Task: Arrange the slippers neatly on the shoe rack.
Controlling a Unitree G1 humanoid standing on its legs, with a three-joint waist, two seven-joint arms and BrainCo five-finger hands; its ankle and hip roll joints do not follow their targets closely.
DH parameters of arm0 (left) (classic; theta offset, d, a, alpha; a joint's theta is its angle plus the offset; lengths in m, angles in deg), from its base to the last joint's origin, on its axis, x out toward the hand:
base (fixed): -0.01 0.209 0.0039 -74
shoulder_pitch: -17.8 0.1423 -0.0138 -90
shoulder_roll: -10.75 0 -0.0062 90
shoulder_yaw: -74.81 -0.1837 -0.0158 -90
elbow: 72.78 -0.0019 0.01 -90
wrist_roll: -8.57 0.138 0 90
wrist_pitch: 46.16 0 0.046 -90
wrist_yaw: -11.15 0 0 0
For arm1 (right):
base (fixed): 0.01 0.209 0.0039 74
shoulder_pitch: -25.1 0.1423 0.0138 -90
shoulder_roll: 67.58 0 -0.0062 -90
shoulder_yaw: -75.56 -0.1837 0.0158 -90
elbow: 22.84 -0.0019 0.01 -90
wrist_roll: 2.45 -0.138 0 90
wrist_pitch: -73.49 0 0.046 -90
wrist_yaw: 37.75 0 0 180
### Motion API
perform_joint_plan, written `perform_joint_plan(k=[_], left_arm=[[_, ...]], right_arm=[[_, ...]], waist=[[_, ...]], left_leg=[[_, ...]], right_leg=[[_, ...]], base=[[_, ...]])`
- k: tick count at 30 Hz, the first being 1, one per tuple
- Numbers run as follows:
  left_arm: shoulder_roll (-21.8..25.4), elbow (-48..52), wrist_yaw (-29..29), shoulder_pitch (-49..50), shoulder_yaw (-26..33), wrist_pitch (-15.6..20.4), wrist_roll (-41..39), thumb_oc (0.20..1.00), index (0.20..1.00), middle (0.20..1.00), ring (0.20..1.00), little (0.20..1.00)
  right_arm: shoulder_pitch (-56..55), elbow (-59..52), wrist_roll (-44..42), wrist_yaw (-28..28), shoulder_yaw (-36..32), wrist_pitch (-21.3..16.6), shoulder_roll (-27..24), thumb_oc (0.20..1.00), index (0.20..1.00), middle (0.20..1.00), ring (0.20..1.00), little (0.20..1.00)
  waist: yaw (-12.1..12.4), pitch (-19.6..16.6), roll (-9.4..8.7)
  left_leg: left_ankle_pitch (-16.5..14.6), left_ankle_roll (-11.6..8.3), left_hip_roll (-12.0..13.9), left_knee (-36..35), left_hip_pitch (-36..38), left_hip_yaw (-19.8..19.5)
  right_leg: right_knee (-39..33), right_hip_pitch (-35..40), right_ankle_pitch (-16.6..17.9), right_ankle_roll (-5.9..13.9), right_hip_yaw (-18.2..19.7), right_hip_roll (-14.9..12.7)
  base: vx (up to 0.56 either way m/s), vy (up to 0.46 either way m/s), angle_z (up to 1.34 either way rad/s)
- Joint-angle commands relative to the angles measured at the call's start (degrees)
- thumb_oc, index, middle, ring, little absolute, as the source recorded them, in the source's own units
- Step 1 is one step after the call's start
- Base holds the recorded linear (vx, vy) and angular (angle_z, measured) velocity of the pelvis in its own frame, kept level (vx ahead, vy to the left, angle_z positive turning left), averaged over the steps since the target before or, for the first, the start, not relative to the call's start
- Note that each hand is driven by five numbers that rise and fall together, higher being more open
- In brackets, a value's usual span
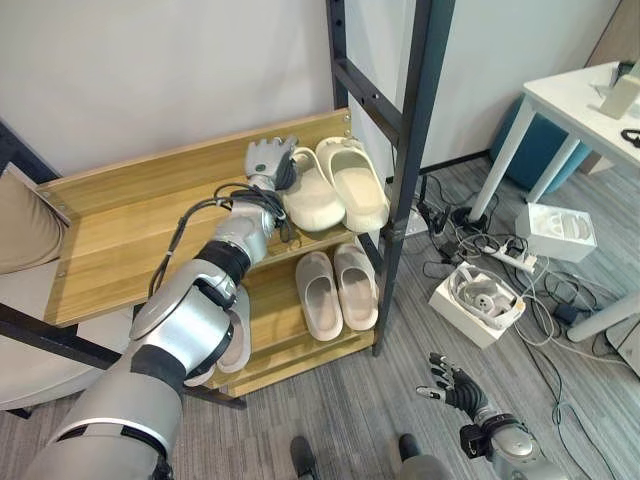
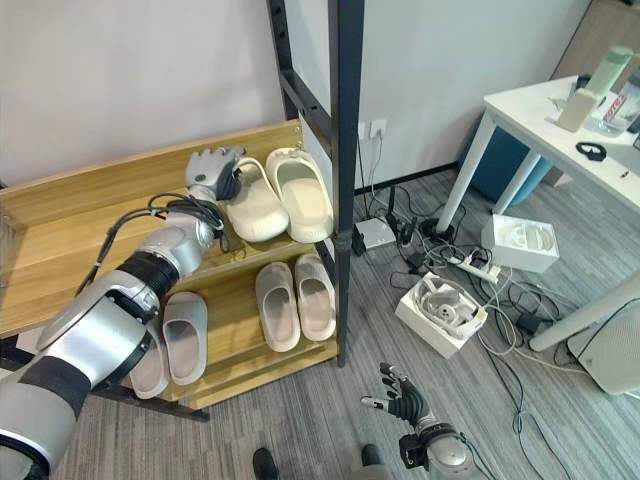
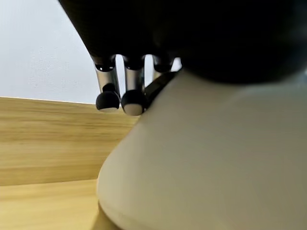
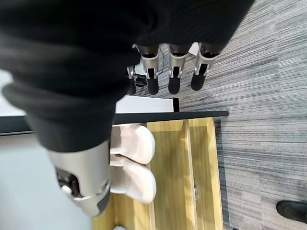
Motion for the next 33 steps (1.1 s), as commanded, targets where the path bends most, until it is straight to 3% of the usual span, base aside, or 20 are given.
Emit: perform_joint_plan(k=[1,2,3,4,11,22,32,33], left_arm=[[3.90,-5.74,1.13,-7.11,0.27,-0.26,-1.60,0.200,0.200,0.200,0.200,0.200],[3.91,-5.74,1.13,-7.12,0.27,-0.26,-1.60,0.200,0.200,0.200,0.200,0.200],[4.05,-5.38,1.13,-7.21,-0.12,-0.37,-0.93,0.457,0.457,0.457,0.457,0.457],[3.99,-5.22,0.94,-7.22,-0.36,-0.41,-0.56,1.000,1.000,1.000,1.000,1.000],[5.24,3.99,-0.22,-6.04,0.22,-1.37,3.13,1.000,1.000,1.000,1.000,1.000],[8.57,20.24,0.71,-0.03,7.06,-0.78,4.37,1.000,1.000,1.000,1.000,1.000],[8.73,37.92,1.79,12.00,16.98,4.46,-2.13,1.000,1.000,1.000,1.000,1.000],[7.74,41.20,1.09,15.69,19.52,7.07,-7.56,1.000,1.000,1.000,1.000,1.000]], right_arm=[[2.56,-3.77,-1.00,0.21,-1.22,-4.44,1.42,1.000,1.000,1.000,1.000,1.000],[2.58,-3.75,-1.00,0.21,-1.21,-4.45,1.43,1.000,1.000,1.000,1.000,1.000],[2.51,-3.53,-0.89,0.17,-1.07,-4.58,1.51,1.000,1.000,1.000,1.000,1.000],[2.52,-3.40,-0.85,0.08,-0.98,-4.56,1.57,1.000,1.000,1.000,1.000,1.000],[2.21,-2.51,-1.50,0.12,-1.45,-3.69,3.16,1.000,1.000,1.000,1.000,1.000],[2.55,-0.81,-1.32,-0.09,-1.37,-2.97,4.95,1.000,1.000,1.000,1.000,1.000],[2.80,0.93,-1.08,-0.02,-1.86,-2.60,6.49,1.000,1.000,1.000,1.000,1.000],[2.91,1.31,-1.05,0.08,-2.26,-2.36,7.25,1.000,1.000,1.000,1.000,1.000]], waist=[[0.33,2.40,-4.30],[0.33,2.41,-4.31],[0.49,2.36,-4.37],[0.57,2.34,-4.40],[2.46,1.67,-4.28],[4.66,0.18,-4.58],[6.49,-0.97,-5.03],[6.96,-1.02,-5.15]], left_leg=[[-8.88,-0.46,-0.01,-0.33,7.03,-0.68],[-8.88,-0.47,0.00,-0.33,7.02,-0.68],[-8.96,-0.47,0.00,-0.33,7.04,-0.72],[-9.01,-0.47,-0.01,-0.33,7.06,-0.80],[-9.70,-0.34,-0.41,-0.33,8.08,-1.65],[-9.77,-0.25,-0.95,-0.33,8.15,-2.90],[-9.75,-0.16,-1.15,-0.33,8.48,-3.97],[-9.64,-0.14,-1.24,-0.33,8.50,-4.15]], right_leg=[[-2.46,-3.51,2.15,1.44,-3.16,1.06],[-2.47,-3.51,2.16,1.44,-3.16,1.06],[-2.71,-3.38,2.15,1.42,-3.18,1.08],[-2.78,-3.26,2.15,1.39,-3.23,1.09],[-3.35,-0.86,1.53,1.23,-4.73,0.78],[-4.34,0.63,1.94,1.13,-6.37,0.47],[-4.39,1.59,1.77,0.75,-7.17,0.52],[-4.41,1.76,1.82,0.69,-7.26,0.52]], base=[[0.01,-0.005,-0.19],[0.02,-0.004,-0.14],[0.00,0.000,0.00],[0.00,0.000,0.00],[0.00,0.004,0.09],[-0.03,0.005,0.11],[0.00,-0.005,0.04],[-0.01,-0.004,0.03]])
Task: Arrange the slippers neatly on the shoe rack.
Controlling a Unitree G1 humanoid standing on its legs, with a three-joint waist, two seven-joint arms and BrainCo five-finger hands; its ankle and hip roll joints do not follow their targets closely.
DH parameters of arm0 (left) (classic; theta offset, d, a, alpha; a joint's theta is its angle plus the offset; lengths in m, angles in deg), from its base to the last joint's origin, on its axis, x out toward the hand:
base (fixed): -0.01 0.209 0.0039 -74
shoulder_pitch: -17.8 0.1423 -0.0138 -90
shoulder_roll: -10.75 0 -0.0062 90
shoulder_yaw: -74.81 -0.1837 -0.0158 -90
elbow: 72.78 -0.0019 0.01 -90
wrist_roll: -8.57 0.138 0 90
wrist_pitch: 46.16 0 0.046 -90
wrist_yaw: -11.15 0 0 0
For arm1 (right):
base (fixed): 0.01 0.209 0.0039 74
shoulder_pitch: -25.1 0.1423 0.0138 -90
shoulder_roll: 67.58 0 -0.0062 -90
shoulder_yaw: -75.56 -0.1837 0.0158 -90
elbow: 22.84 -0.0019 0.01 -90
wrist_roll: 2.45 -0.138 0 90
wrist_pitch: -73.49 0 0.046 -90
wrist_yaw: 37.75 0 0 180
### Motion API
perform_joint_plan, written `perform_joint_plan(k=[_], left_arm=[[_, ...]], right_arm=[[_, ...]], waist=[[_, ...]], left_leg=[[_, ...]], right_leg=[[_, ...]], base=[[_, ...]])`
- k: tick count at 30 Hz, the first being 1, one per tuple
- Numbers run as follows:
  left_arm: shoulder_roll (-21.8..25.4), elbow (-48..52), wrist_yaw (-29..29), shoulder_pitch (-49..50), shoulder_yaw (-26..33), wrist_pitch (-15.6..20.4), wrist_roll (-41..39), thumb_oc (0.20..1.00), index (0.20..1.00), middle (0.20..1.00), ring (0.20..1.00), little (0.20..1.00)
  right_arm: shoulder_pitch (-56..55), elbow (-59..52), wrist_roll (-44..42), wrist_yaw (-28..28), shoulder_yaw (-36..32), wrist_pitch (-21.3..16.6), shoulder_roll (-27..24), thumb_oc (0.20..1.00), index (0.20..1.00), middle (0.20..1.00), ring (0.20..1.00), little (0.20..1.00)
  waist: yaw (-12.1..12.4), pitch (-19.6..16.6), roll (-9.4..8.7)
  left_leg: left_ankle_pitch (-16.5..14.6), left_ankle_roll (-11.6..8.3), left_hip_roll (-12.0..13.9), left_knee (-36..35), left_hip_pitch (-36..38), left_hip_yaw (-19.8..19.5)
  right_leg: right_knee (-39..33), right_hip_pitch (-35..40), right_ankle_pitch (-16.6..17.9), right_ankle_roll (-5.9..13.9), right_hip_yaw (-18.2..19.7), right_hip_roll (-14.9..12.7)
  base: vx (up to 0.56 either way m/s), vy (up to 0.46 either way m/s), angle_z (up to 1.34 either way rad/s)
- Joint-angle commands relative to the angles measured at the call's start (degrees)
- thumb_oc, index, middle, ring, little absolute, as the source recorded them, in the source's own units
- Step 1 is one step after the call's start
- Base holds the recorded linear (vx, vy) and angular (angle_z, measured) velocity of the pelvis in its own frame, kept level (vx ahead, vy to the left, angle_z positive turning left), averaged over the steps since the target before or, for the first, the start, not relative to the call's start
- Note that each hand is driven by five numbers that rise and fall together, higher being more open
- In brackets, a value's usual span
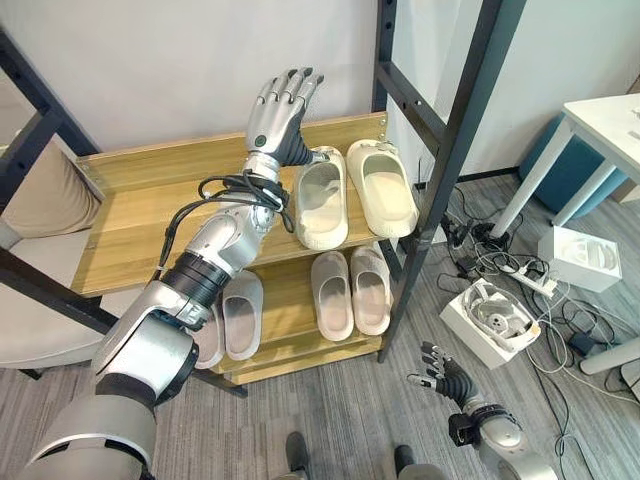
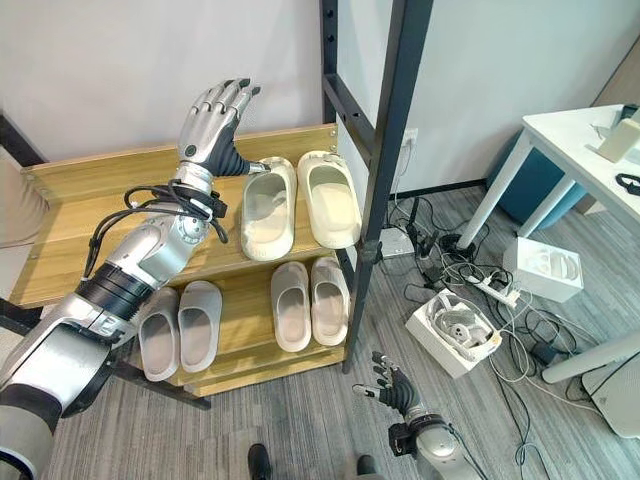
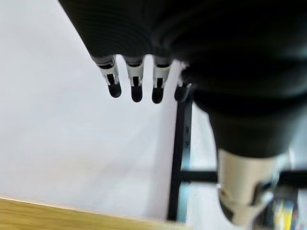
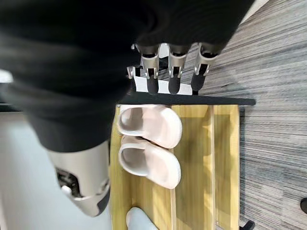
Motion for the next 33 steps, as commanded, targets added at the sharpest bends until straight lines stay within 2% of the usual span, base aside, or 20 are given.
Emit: perform_joint_plan(k=[1,3,5,6,9,10,13,14,16,21,23,26,28,29,33], left_arm=[[-0.79,-0.69,-0.11,0.66,6.86,6.49,-13.58,1.000,1.000,1.000,1.000,1.000],[-3.00,1.72,-2.30,4.52,8.97,8.91,-23.27,1.000,1.000,1.000,1.000,1.000],[-5.89,3.40,-7.61,9.20,10.02,11.47,-37.65,1.000,1.000,1.000,1.000,1.000],[-6.68,3.99,-9.44,11.12,10.03,11.75,-42.34,1.000,1.000,1.000,1.000,1.000],[-6.81,5.82,-11.05,13.11,9.00,11.65,-45.67,1.000,1.000,1.000,1.000,1.000],[-7.65,6.36,-15.00,15.26,7.53,11.06,-53.96,1.000,1.000,1.000,1.000,1.000],[-7.81,7.59,-19.00,17.78,4.26,9.35,-64.76,1.000,1.000,1.000,1.000,1.000],[-7.81,7.58,-19.01,17.77,4.25,9.36,-64.77,1.000,1.000,1.000,1.000,1.000],[-9.33,7.40,-20.01,17.80,2.43,8.58,-71.83,1.000,1.000,1.000,1.000,1.000],[-11.26,4.99,-18.74,15.71,0.49,7.93,-73.29,1.000,1.000,1.000,1.000,1.000],[-13.54,1.72,-16.75,13.39,0.78,8.87,-71.96,1.000,1.000,1.000,1.000,1.000],[-13.93,0.43,-15.29,12.16,1.74,9.75,-69.06,1.000,1.000,1.000,1.000,1.000],[-13.16,-0.44,-11.78,10.95,3.33,11.38,-59.04,1.000,1.000,1.000,1.000,1.000],[-13.03,-0.67,-10.44,10.80,3.86,12.05,-56.93,1.000,1.000,1.000,1.000,1.000],[-12.94,5.96,-6.84,12.87,7.35,17.10,-54.63,1.000,1.000,1.000,1.000,1.000]], right_arm=[[0.47,-0.87,-0.60,0.35,-2.21,-1.14,2.74,1.000,1.000,1.000,1.000,1.000],[0.42,-0.22,-0.36,0.38,-2.38,-0.68,3.46,1.000,1.000,1.000,1.000,1.000],[0.49,-0.13,-0.07,0.20,-2.59,0.16,3.91,1.000,1.000,1.000,1.000,1.000],[0.49,-0.08,-0.07,0.37,-2.91,0.33,4.17,1.000,1.000,1.000,1.000,1.000],[0.48,-0.19,0.48,0.39,-2.95,0.72,4.57,1.000,1.000,1.000,1.000,1.000],[0.65,-0.21,0.83,0.07,-3.02,1.39,4.40,1.000,1.000,1.000,1.000,1.000],[0.71,-0.56,0.74,-0.36,-2.26,2.47,4.41,1.000,1.000,1.000,1.000,1.000],[0.71,-0.56,0.74,-0.36,-2.26,2.48,4.41,1.000,1.000,1.000,1.000,1.000],[0.55,-0.89,0.51,-0.87,-1.38,2.98,4.11,1.000,1.000,1.000,1.000,1.000],[0.22,-1.05,0.01,-1.01,-0.14,3.16,3.56,1.000,1.000,1.000,1.000,1.000],[0.26,-0.80,-0.17,-0.67,0.52,3.00,3.56,1.000,1.000,1.000,1.000,1.000],[0.04,-0.62,-0.31,-0.54,0.61,2.66,3.64,1.000,1.000,1.000,1.000,1.000],[-0.49,0.10,0.01,-0.34,0.53,1.78,3.88,1.000,1.000,1.000,1.000,1.000],[-0.54,0.35,0.10,-0.14,0.52,1.41,3.92,1.000,1.000,1.000,1.000,1.000],[-0.15,1.24,-0.65,0.78,0.77,-0.48,4.64,1.000,1.000,1.000,1.000,1.000]], waist=[[2.65,-0.61,-2.51],[2.95,-0.79,-2.39],[3.17,-0.97,-2.18],[3.35,-1.01,-2.13],[3.54,-1.08,-2.02],[3.60,-1.07,-1.88],[3.46,-1.12,-1.68],[3.47,-1.12,-1.68],[3.10,-1.23,-1.71],[2.47,-1.25,-1.83],[2.04,-1.22,-1.95],[1.88,-1.22,-2.09],[1.88,-1.29,-2.33],[1.87,-1.27,-2.39],[1.98,-1.03,-2.82]], left_leg=[[-10.48,-0.33,-0.74,-0.36,5.74,-0.47],[-10.36,-0.25,-0.80,-0.36,5.80,-0.62],[-10.27,-0.20,-0.87,-0.36,5.90,-0.72],[-10.21,-0.12,-0.92,-0.36,5.80,-0.81],[-10.15,-0.05,-0.92,-0.36,5.77,-1.01],[-10.10,0.02,-0.93,-0.36,5.71,-1.08],[-10.04,0.16,-1.06,-0.36,5.63,-1.13],[-10.05,0.16,-1.06,-0.36,5.63,-1.13],[-10.05,0.22,-1.10,-0.36,5.69,-0.90],[-10.01,0.30,-1.10,-0.36,5.65,-0.76],[-10.04,0.30,-1.18,-0.36,5.61,-0.58],[-10.10,0.28,-1.15,-0.36,5.67,-0.47],[-10.19,0.21,-1.12,-0.36,5.80,-0.47],[-10.21,0.19,-1.11,-0.36,5.84,-0.51],[-10.14,0.04,-0.94,-0.36,5.81,-0.89]], right_leg=[[-0.98,-5.10,1.10,1.10,-3.03,0.10],[-0.98,-5.03,1.18,0.98,-3.18,0.13],[-1.00,-4.82,1.25,0.86,-3.42,0.10],[-0.99,-4.84,1.32,0.84,-3.46,0.06],[-0.98,-4.77,1.35,0.75,-3.48,0.06],[-0.97,-4.72,1.45,0.72,-3.50,-0.04],[-1.04,-4.85,1.72,0.75,-3.37,-0.16],[-1.04,-4.85,1.72,0.75,-3.36,-0.15],[-1.00,-4.90,1.76,0.77,-3.08,-0.15],[-1.01,-5.16,1.86,0.76,-2.67,-0.14],[-1.09,-5.35,1.96,0.76,-2.31,-0.15],[-1.09,-5.33,1.92,0.76,-2.28,-0.14],[-1.13,-5.15,1.84,0.71,-2.38,-0.11],[-1.14,-5.09,1.77,0.68,-2.42,-0.11],[-1.10,-4.90,1.53,0.64,-2.63,-0.07]], base=[[0.00,0.000,0.00],[0.00,0.000,0.00],[0.00,-0.011,0.04],[0.00,0.000,0.00],[0.00,0.001,0.04],[0.00,0.001,0.05],[0.00,0.000,0.02],[0.00,0.000,0.00],[0.00,0.000,0.00],[0.00,0.000,-0.02],[0.01,-0.001,-0.06],[0.01,-0.013,-0.05],[0.01,-0.008,-0.02],[0.00,0.000,0.00],[0.00,0.000,0.00]])
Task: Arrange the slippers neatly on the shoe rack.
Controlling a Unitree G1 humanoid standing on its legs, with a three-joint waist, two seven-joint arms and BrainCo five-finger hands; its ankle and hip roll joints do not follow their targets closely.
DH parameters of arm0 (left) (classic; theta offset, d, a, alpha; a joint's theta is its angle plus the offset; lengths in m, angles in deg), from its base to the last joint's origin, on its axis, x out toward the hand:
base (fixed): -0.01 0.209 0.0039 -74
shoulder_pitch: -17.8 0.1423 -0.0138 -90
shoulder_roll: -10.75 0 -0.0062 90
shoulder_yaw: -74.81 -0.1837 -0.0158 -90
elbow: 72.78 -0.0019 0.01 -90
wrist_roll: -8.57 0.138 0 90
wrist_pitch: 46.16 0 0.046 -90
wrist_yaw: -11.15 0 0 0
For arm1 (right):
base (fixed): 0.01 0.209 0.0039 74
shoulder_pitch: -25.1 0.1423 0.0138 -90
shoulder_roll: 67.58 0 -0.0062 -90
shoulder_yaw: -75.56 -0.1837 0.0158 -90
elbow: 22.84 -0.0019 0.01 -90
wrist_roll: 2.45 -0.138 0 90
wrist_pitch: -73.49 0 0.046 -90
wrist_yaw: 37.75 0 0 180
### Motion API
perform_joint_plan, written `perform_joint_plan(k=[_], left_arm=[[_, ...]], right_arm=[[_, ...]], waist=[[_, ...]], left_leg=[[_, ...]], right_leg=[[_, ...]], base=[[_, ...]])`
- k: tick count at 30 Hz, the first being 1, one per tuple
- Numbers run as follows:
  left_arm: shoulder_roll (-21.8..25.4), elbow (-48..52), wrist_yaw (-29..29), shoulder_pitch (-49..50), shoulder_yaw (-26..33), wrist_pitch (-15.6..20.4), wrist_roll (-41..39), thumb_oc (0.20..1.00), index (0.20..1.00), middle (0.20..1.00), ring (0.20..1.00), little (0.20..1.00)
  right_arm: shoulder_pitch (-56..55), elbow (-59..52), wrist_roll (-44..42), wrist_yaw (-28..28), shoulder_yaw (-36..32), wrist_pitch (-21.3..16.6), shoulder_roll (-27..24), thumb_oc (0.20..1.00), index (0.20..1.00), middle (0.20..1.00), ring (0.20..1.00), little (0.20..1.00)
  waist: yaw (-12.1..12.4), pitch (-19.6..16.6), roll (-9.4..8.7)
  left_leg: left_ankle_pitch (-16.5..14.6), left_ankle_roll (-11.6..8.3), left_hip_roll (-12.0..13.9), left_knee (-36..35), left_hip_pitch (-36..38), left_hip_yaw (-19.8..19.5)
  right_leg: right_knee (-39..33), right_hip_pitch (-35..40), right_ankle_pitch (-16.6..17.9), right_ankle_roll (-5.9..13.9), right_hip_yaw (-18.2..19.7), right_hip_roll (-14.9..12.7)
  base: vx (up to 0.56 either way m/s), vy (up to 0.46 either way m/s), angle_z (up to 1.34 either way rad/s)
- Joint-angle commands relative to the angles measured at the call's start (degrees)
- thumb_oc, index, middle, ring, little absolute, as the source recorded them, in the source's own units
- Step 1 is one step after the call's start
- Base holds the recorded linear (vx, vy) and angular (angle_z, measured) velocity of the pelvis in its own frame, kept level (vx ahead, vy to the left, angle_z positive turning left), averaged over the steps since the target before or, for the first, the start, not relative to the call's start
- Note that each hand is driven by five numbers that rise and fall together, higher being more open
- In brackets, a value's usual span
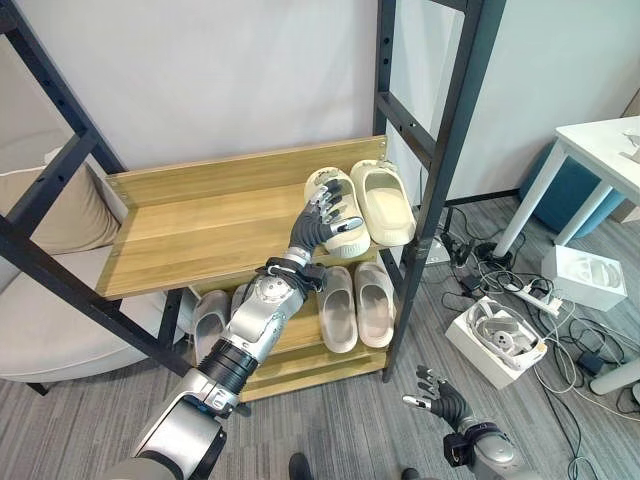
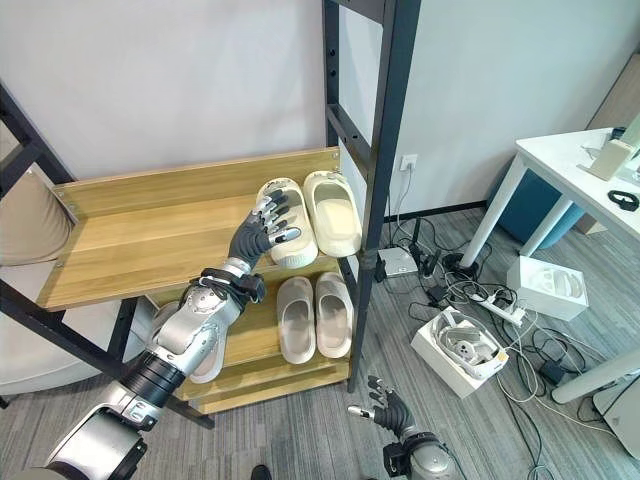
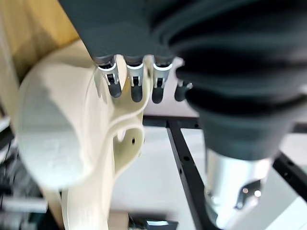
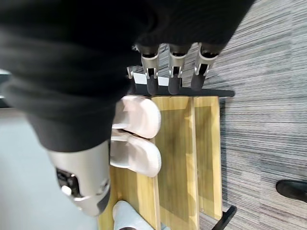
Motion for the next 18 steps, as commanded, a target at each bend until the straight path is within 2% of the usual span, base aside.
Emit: perform_joint_plan(k=[1,3,6,7,9,11,14,15,16,17,18], left_arm=[[0.22,7.80,1.67,-3.36,7.44,11.55,1.94,1.000,1.000,1.000,1.000,1.000],[-0.89,12.78,-0.85,-0.91,8.61,13.88,-1.36,1.000,1.000,1.000,1.000,1.000],[-0.94,18.94,-6.06,1.72,9.46,14.25,-5.37,1.000,1.000,1.000,1.000,1.000],[-1.04,24.34,-12.66,5.65,9.23,12.94,-11.48,1.000,1.000,1.000,1.000,1.000],[0.39,26.97,-17.72,8.33,7.15,10.78,-14.75,1.000,1.000,1.000,1.000,1.000],[5.34,29.28,-24.20,10.50,3.17,7.87,-14.91,1.000,1.000,1.000,1.000,1.000],[12.45,29.98,-30.28,13.63,-1.82,5.18,-14.68,1.000,1.000,1.000,1.000,1.000],[17.37,29.72,-33.21,16.04,-5.39,4.29,-11.64,1.000,1.000,1.000,1.000,1.000],[17.44,29.76,-33.22,16.11,-5.39,4.29,-11.64,1.000,1.000,1.000,1.000,1.000],[21.12,25.70,-36.03,20.82,-8.94,3.18,-8.58,1.000,1.000,1.000,1.000,1.000],[21.95,21.78,-36.66,22.93,-10.71,3.53,-5.33,1.000,1.000,1.000,1.000,1.000]], right_arm=[[2.85,-1.36,-1.42,0.66,-0.14,-5.78,3.09,1.000,1.000,1.000,1.000,1.000],[2.73,-1.27,-1.91,0.53,-0.20,-6.37,3.64,1.000,1.000,1.000,1.000,1.000],[2.32,-1.78,-2.22,-0.21,-0.65,-6.41,4.02,1.000,1.000,1.000,1.000,1.000],[1.78,-2.03,-2.76,-1.16,-1.42,-6.33,4.59,1.000,1.000,1.000,1.000,1.000],[1.71,-1.89,-2.84,-1.72,-2.04,-6.22,4.70,1.000,1.000,1.000,1.000,1.000],[1.85,-1.53,-2.81,-2.66,-2.86,-6.08,4.48,1.000,1.000,1.000,1.000,1.000],[2.23,-0.94,-2.08,-3.71,-2.58,-6.14,4.11,1.000,1.000,1.000,1.000,1.000],[2.44,-0.70,-1.47,-4.47,-2.22,-6.13,3.42,1.000,1.000,1.000,1.000,1.000],[2.39,-0.71,-1.46,-4.47,-2.19,-6.14,3.49,1.000,1.000,1.000,1.000,1.000],[2.71,-0.77,-1.79,-4.88,-1.87,-6.36,2.73,1.000,1.000,1.000,1.000,1.000],[2.69,-0.80,-2.32,-4.85,-1.76,-6.66,2.33,1.000,1.000,1.000,1.000,1.000]], waist=[[1.58,2.24,-3.74],[1.83,2.13,-3.87],[2.20,2.04,-3.93],[2.81,1.85,-3.98],[3.20,1.76,-3.92],[3.65,1.50,-3.69],[4.14,1.18,-3.37],[4.41,0.98,-3.15],[4.41,0.95,-3.22],[4.57,0.76,-2.98],[4.57,0.66,-2.93]], left_leg=[[-10.00,-0.27,-0.87,-0.34,5.45,-0.99],[-10.09,-0.30,-0.80,-0.34,5.51,-0.98],[-10.16,-0.31,-0.80,-0.34,5.54,-1.02],[-10.26,-0.29,-0.83,-0.34,5.64,-1.26],[-10.28,-0.28,-0.84,-0.34,5.67,-1.36],[-10.27,-0.25,-0.77,-0.34,5.71,-1.47],[-10.34,-0.23,-0.72,-0.34,6.01,-1.49],[-10.47,-0.16,-0.70,-0.34,6.24,-1.57],[-10.49,-0.16,-0.71,-0.34,6.27,-1.56],[-10.54,-0.07,-0.69,-0.34,6.51,-1.57],[-10.55,-0.07,-0.61,-0.34,6.68,-1.54]], right_leg=[[-1.34,-4.97,1.89,0.29,-2.64,0.24],[-1.35,-4.85,1.83,0.24,-2.71,0.23],[-1.35,-4.72,1.75,0.22,-2.78,0.29],[-1.35,-4.48,1.70,0.15,-2.90,0.32],[-1.29,-4.34,1.63,0.11,-3.19,0.41],[-1.19,-4.26,1.60,0.13,-3.32,0.46],[-1.01,-4.03,1.54,0.16,-3.39,0.47],[-0.93,-3.79,1.47,0.16,-3.43,0.45],[-0.93,-3.77,1.46,0.16,-3.42,0.44],[-0.73,-3.68,1.40,0.23,-3.39,0.45],[-0.64,-3.59,1.31,0.25,-3.44,0.46]], base=[[0.00,0.000,0.00],[0.00,0.000,0.00],[0.00,0.004,0.02],[-0.01,0.012,0.05],[0.00,0.005,0.03],[0.00,0.005,0.05],[0.00,0.011,0.06],[0.00,0.000,0.00],[0.01,0.013,-0.06],[0.00,0.011,-0.07],[-0.01,0.015,-0.07]])
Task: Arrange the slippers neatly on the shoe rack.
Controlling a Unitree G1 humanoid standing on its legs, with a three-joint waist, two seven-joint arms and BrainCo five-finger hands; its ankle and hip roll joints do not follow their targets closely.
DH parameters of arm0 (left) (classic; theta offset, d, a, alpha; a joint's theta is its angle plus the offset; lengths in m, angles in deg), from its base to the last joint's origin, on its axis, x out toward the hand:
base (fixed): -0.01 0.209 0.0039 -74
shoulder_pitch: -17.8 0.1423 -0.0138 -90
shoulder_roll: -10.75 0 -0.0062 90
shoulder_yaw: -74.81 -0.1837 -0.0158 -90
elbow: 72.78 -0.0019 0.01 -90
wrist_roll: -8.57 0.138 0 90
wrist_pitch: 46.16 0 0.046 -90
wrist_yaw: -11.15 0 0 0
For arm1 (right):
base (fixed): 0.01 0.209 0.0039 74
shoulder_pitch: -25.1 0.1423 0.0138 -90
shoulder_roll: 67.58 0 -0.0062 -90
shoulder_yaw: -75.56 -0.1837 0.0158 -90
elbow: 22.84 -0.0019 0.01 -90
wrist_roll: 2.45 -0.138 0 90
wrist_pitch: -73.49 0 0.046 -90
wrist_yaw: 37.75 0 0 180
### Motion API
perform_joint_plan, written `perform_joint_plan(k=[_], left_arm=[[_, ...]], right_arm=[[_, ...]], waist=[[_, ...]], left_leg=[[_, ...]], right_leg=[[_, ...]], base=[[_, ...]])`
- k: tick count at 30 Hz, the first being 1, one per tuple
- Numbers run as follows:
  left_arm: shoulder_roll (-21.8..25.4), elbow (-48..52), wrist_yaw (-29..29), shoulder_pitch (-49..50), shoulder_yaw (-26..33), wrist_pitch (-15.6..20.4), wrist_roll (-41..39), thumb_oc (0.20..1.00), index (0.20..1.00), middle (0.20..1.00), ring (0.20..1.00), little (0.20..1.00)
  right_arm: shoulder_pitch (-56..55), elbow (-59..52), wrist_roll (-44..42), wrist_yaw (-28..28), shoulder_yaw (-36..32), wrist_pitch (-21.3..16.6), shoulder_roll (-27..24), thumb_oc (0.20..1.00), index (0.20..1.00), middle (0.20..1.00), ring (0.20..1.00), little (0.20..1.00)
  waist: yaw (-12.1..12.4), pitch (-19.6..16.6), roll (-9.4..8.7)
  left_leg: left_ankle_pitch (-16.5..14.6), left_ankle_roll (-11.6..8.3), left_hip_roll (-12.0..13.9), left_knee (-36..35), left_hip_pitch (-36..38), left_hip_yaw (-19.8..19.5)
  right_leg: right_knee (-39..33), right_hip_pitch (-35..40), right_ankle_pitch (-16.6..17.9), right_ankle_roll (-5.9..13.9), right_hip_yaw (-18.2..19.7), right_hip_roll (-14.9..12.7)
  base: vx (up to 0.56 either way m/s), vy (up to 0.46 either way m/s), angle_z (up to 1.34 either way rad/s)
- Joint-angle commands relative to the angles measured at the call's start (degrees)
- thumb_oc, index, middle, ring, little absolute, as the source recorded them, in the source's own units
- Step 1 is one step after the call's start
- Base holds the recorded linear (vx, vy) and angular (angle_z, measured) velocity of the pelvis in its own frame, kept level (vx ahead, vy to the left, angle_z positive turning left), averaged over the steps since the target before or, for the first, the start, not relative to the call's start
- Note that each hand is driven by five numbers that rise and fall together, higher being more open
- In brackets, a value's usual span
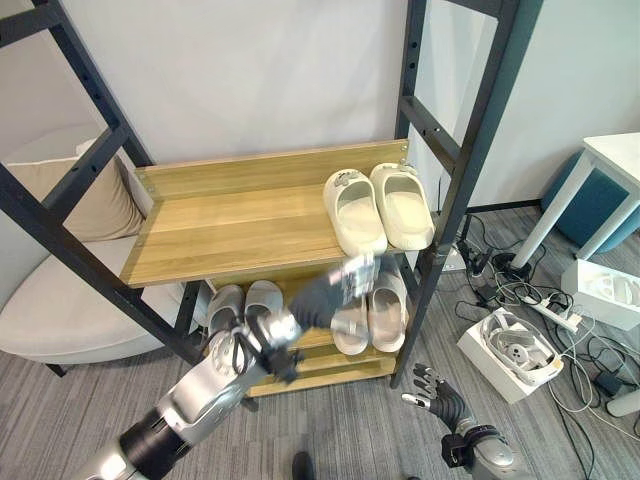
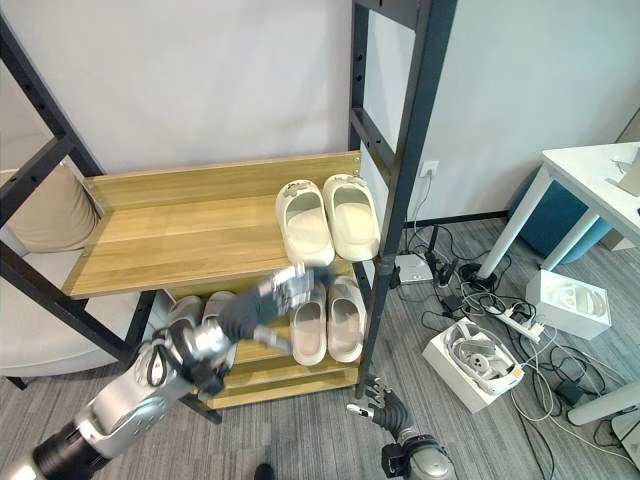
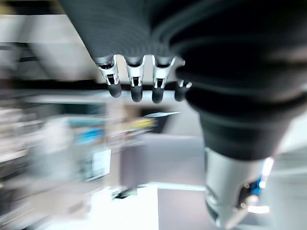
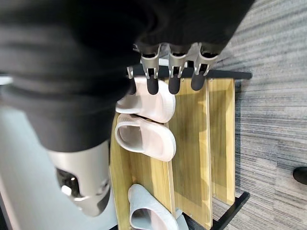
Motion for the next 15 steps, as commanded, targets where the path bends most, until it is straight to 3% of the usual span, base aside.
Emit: perform_joint_plan(k=[1,6,8,9,12,15], left_arm=[[-2.37,-5.56,-2.68,-1.46,2.54,1.35,6.85,1.000,1.000,1.000,1.000,1.000],[-5.31,-15.43,0.30,4.08,4.45,2.63,12.68,1.000,1.000,1.000,1.000,1.000],[-11.95,-27.15,5.72,8.31,9.00,2.31,15.31,1.000,1.000,1.000,1.000,1.000],[-17.62,-35.47,10.95,9.65,13.31,1.69,15.70,1.000,1.000,1.000,1.000,1.000],[-25.33,-49.27,16.29,8.22,19.60,0.35,11.69,1.000,1.000,1.000,1.000,1.000],[-27.45,-54.77,18.91,6.59,23.07,1.02,11.23,1.000,1.000,1.000,1.000,1.000]], right_arm=[[3.08,-2.52,-1.49,-0.91,0.40,-3.40,2.37,1.000,1.000,1.000,1.000,1.000],[2.43,-3.13,-2.46,-0.69,-0.25,-3.72,1.79,1.000,1.000,1.000,1.000,1.000],[1.95,-3.36,-2.84,0.37,-1.02,-3.75,1.74,1.000,1.000,1.000,1.000,1.000],[1.74,-2.89,-2.55,1.54,-1.53,-3.54,2.05,1.000,1.000,1.000,1.000,1.000],[2.07,-1.47,-0.49,3.54,-2.04,-2.91,2.94,1.000,1.000,1.000,1.000,1.000],[2.05,-0.91,0.53,4.43,-2.20,-2.57,3.16,1.000,1.000,1.000,1.000,1.000]], waist=[[1.04,1.28,-3.97],[1.16,1.07,-3.91],[1.33,0.89,-4.02],[1.62,0.98,-4.08],[1.92,0.65,-4.39],[2.10,0.45,-4.54]], left_leg=[[-9.26,0.10,-0.06,0.04,5.59,-1.24],[-9.24,0.14,-0.08,0.04,5.83,-1.28],[-9.03,0.22,-0.21,0.04,5.80,-1.59],[-8.81,0.29,-0.20,0.04,5.80,-1.75],[-8.46,0.34,-0.23,0.04,5.61,-2.19],[-8.26,0.28,-0.24,0.04,5.53,-2.50]], right_leg=[[0.52,-5.57,1.16,0.21,-2.66,1.00],[0.77,-5.45,1.05,0.13,-2.72,0.94],[0.97,-5.35,0.94,0.02,-2.92,0.94],[1.06,-5.21,0.86,-0.14,-3.21,0.89],[1.02,-5.21,0.82,-0.35,-3.61,0.80],[1.11,-5.12,0.71,-0.54,-3.91,0.87]], base=[[0.00,0.000,0.00],[-0.01,0.003,0.01],[-0.02,0.008,0.02],[-0.03,0.008,0.04],[-0.02,-0.004,0.13],[-0.01,-0.006,0.10]])
